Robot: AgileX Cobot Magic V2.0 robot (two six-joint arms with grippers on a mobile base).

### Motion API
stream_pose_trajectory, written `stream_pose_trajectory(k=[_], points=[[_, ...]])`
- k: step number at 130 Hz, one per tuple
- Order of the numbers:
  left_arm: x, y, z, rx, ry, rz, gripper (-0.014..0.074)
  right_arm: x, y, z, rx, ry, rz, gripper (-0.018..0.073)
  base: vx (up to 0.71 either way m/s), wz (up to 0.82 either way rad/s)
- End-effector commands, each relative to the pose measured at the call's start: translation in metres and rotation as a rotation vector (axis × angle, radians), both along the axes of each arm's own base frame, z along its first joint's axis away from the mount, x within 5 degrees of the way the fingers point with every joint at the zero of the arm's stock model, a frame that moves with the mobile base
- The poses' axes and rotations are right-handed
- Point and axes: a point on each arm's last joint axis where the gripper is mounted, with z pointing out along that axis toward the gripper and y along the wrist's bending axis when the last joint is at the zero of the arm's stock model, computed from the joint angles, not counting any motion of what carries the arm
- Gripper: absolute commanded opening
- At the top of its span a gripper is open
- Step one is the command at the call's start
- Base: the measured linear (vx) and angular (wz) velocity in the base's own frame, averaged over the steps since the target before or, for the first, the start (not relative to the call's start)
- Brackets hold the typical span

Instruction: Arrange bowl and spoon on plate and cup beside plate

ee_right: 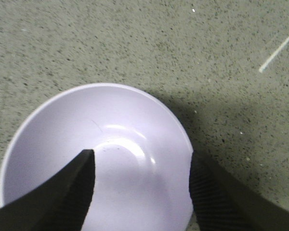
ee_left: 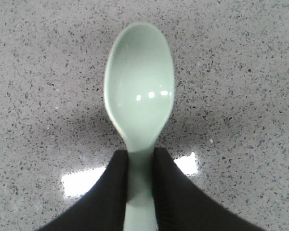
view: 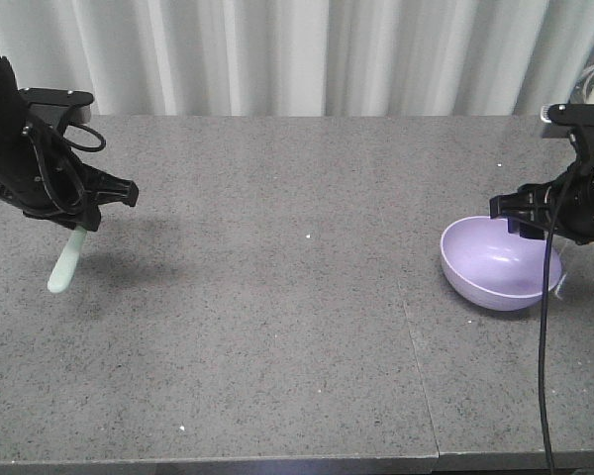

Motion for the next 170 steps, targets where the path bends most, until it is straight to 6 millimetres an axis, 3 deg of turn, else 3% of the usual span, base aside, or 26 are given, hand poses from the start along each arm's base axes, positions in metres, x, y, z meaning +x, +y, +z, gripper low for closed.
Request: stream_pose_trajectory(k=[1,49,93,132,147,148,170], points=[[-0.005,-0.002,0.027,-0.026,-0.107,-0.006,-0.0008,0.004,-0.005,0.02,-0.035,-0.106,-0.017,0.0433,0.0,0.0],[-0.005,-0.002,0.027,-0.026,-0.107,-0.006,-0.0008,0.028,-0.01,0.032,-0.058,-0.007,-0.071,0.0433,0.0,0.0],[-0.005,-0.002,0.027,-0.026,-0.107,-0.006,-0.0008,0.049,-0.01,-0.002,-0.055,0.157,-0.081,0.0433,0.0,0.0],[-0.005,-0.002,0.027,-0.026,-0.107,-0.006,-0.0008,0.054,-0.01,-0.012,-0.046,0.173,-0.093,0.0416,0.0,0.0],[-0.005,-0.002,0.027,-0.026,-0.107,-0.006,-0.0008,0.056,-0.01,-0.016,-0.041,0.179,-0.101,0.0349,0.0,0.0],[-0.005,-0.002,0.027,-0.026,-0.107,-0.006,-0.0008,0.062,-0.01,-0.024,-0.027,0.169,-0.117,-0.0008,0.0,0.0],[-0.005,-0.002,0.027,-0.026,-0.107,-0.006,-0.0008,0.058,-0.01,-0.015,-0.026,0.149,-0.118,-0.0007,0.0,0.0]])
